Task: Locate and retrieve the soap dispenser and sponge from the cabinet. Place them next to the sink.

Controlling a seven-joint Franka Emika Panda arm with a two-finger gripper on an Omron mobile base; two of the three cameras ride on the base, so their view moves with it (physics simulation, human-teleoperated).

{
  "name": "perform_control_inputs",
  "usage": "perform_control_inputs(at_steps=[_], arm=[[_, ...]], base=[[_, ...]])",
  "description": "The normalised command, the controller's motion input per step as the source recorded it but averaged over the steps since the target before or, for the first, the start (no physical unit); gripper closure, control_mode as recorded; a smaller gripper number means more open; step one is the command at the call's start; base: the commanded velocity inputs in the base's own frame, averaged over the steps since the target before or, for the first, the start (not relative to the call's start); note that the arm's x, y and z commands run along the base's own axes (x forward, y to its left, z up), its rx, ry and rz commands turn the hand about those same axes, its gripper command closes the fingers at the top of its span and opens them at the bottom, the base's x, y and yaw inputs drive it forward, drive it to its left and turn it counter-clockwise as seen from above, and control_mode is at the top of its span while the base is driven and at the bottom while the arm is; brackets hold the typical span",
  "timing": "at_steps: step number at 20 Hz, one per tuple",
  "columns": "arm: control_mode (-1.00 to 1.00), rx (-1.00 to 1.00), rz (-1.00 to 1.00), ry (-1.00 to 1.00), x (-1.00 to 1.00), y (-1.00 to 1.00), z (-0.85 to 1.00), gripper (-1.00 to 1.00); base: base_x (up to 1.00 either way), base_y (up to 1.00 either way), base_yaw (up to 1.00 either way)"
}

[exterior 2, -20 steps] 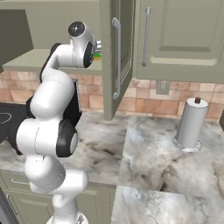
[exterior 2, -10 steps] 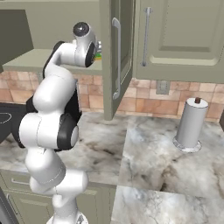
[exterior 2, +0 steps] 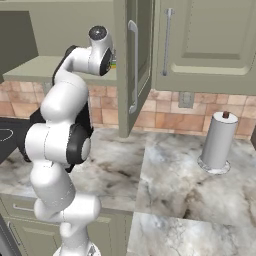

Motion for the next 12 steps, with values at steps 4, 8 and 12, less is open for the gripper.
perform_control_inputs(at_steps=[4,8,12], arm=[[-1.0,0.0,0.0,0.1,0.28,0.02,-0.2,-1.0],[-1.0,0.0,0.02,0.06,0.33,0.03,-0.12,-1.0],[-1.0,0.0,0.03,0.05,0.21,0.09,-0.08,-1.0]], base=[[0.0,0.0,0.0],[0.0,0.0,0.0],[0.0,0.0,0.0]])
